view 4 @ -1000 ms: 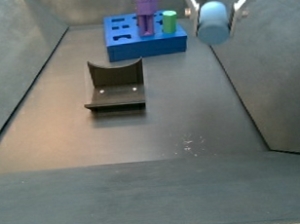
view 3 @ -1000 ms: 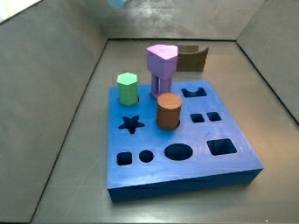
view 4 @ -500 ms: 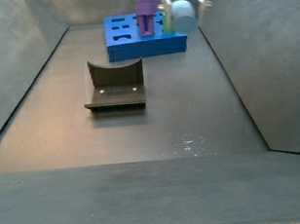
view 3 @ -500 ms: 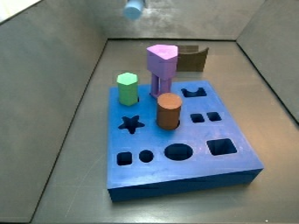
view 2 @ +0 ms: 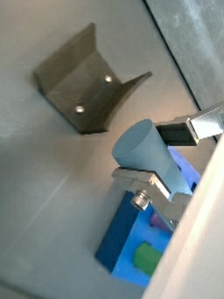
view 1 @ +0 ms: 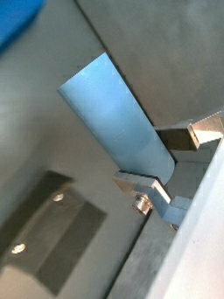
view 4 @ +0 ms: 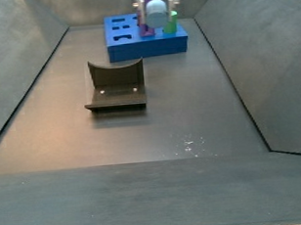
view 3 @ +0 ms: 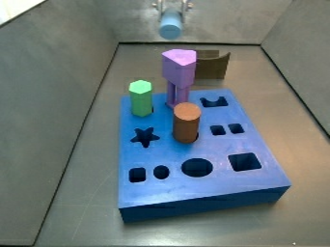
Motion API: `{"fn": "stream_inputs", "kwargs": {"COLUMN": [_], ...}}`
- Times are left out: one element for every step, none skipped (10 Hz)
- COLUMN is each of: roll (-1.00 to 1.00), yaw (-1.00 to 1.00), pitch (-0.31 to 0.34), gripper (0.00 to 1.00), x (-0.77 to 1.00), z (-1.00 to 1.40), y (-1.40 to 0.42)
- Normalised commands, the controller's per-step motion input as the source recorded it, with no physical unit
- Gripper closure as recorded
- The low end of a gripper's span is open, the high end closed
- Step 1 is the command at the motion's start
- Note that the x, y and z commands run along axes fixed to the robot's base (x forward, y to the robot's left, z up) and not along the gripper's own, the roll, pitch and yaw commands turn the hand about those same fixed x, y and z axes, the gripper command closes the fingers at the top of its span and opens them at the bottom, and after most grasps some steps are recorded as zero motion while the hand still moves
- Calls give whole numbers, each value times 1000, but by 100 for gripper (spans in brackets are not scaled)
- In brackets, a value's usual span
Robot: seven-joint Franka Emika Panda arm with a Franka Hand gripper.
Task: Pick up the oval object. Move up. Place the oval object on the fixture. Regrasp the oval object. Move to above the board. Insert the oval object.
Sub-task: Place the oval object on the fixture.
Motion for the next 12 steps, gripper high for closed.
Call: {"fn": "stream_inputs", "kwargs": {"roll": [129, 131, 133, 135, 135, -1000, -1000, -1000, -1000, -1000, -1000, -1000], "yaw": [32, 33, 32, 34, 37, 146, 142, 99, 87, 73, 53, 23], "pitch": [32, 54, 62, 80, 95, 47, 53, 80, 101, 128, 156, 189], "gripper": [100, 100, 100, 100, 100, 100, 100, 100, 100, 100, 100, 100], "x": [1000, 1000, 1000, 910, 801, 471, 432, 379, 370, 386, 356, 305], "z": [-94, -76, -66, -42, -28, 300, 301, 245, 198, 172, 116, 52], "y": [-361, -271, -230, -148, -102, 1000, 1000, 1000, 1000, 1000, 849, 621]}}
